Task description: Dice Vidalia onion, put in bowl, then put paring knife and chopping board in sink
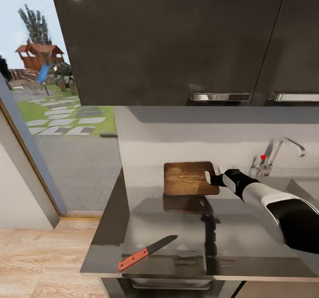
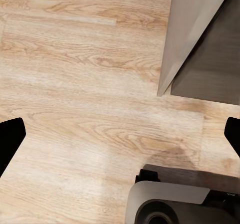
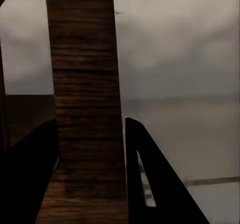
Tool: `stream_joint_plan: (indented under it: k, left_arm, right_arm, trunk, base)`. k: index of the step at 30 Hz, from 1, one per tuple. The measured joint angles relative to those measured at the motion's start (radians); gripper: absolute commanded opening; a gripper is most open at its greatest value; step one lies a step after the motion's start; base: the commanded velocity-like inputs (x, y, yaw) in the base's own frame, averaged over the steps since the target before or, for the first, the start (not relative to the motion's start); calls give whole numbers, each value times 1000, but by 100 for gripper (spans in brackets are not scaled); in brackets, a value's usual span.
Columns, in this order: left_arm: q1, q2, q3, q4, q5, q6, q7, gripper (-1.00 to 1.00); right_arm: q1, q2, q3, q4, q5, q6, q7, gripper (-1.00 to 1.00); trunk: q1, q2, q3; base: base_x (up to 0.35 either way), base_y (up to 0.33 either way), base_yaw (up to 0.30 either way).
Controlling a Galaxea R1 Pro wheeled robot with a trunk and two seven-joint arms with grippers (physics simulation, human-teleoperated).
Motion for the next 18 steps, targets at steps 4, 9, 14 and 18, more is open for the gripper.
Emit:
stream_joint_plan:
  k: [4, 9, 14, 18]
  left_arm:
    - [0, 0, 0, 0, 0, 0, 0, 100]
    - [0, 0, -1, 0, 0, 0, 0, 100]
    - [0, -6, -3, 0, 0, 0, 0, 100]
    - [0, -11, -3, 0, -1, 0, 0, 100]
  right_arm:
    - [30, -9, -9, -1, 1, -1, 0, -100]
    - [38, -36, -9, -1, 2, -6, 0, -100]
    - [40, -43, -9, -1, 0, -6, 1, -100]
    - [40, -44, -7, -1, -1, -6, 1, -100]
  trunk:
    - [0, 0, 0]
    - [0, 0, 0]
    - [1, 0, 0]
    - [1, 0, 0]
  base:
    - [0, 0, 0]
    - [-60, 0, 0]
    - [-262, 0, 0]
    - [-303, -19, 0]
